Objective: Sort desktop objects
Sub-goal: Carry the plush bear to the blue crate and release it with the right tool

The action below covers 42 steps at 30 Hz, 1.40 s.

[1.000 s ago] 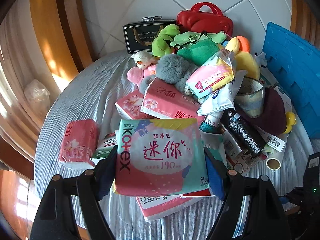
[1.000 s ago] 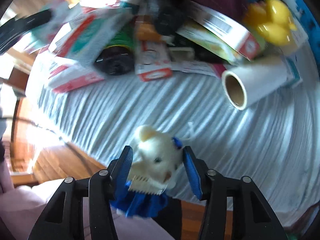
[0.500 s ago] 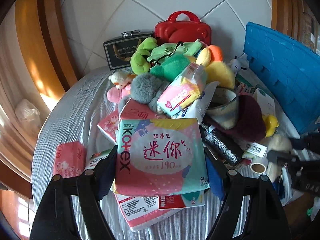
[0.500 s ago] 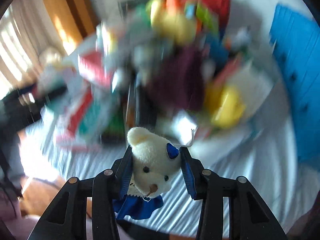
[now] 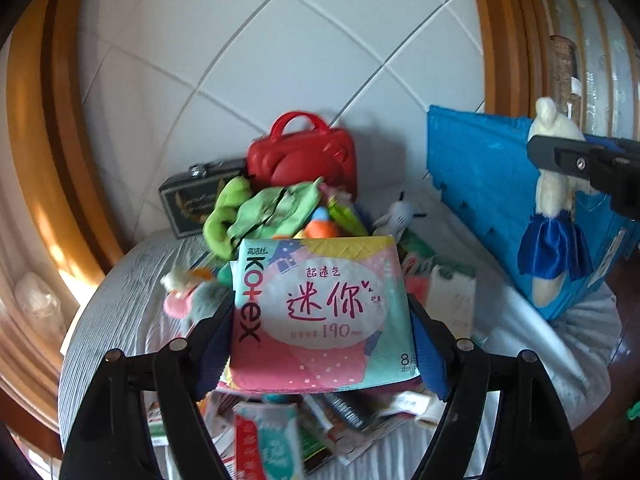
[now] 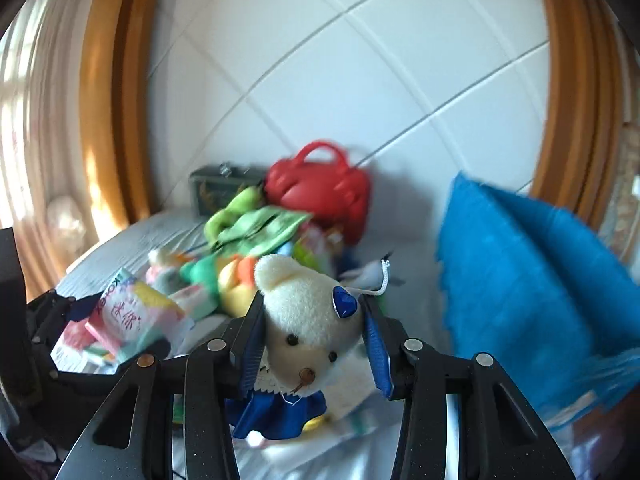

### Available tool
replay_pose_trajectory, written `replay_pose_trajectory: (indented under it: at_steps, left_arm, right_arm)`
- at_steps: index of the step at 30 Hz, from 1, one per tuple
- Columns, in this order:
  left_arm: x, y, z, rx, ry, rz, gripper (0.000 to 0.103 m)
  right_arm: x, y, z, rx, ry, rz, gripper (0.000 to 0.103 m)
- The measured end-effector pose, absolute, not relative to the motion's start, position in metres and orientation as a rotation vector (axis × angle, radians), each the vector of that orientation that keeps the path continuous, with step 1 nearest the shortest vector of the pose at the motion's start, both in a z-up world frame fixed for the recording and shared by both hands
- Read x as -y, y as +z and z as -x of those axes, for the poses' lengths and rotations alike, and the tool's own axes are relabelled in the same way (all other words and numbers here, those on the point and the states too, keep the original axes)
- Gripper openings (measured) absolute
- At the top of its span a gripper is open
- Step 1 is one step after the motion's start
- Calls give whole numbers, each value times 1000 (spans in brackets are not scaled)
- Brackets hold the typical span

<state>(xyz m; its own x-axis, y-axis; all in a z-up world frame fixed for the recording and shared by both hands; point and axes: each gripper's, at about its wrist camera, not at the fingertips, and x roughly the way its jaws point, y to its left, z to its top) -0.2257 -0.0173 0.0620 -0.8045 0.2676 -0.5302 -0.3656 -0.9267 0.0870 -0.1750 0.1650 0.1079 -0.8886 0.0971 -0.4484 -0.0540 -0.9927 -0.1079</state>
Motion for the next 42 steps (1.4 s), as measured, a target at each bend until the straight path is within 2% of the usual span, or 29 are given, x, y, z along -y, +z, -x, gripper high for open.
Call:
replay_pose_trajectory:
  at_steps: [15,20,26,32,39,41,42]
  left_arm:
    - [-226,150,209,-275,2522,480,78]
    - [-316,170,212,-264,2487,457,78]
    - [-404,161,230,-283,2450,597,78]
    - [-451,139,240,-361,2451,783,78]
    - [-466,135,243,-404,2442,848,78]
    - [-467,135,242,-409,2448,851,78]
    - [-464,135,241,-410,2451,853,78]
  right_arm:
    - [-393,172,122,216,2693,449,44]
    - [-468,170,129,264,2618,473,44]
    - [-537,146,146,379,2531,559,44]
    - [-574,113,169,421,2526,670,44]
    - [-594,85,185,395,2531,795,46]
    - [-597,86,185,390,2531,801,51]
    - [-599,87,185,382,2528,800,60]
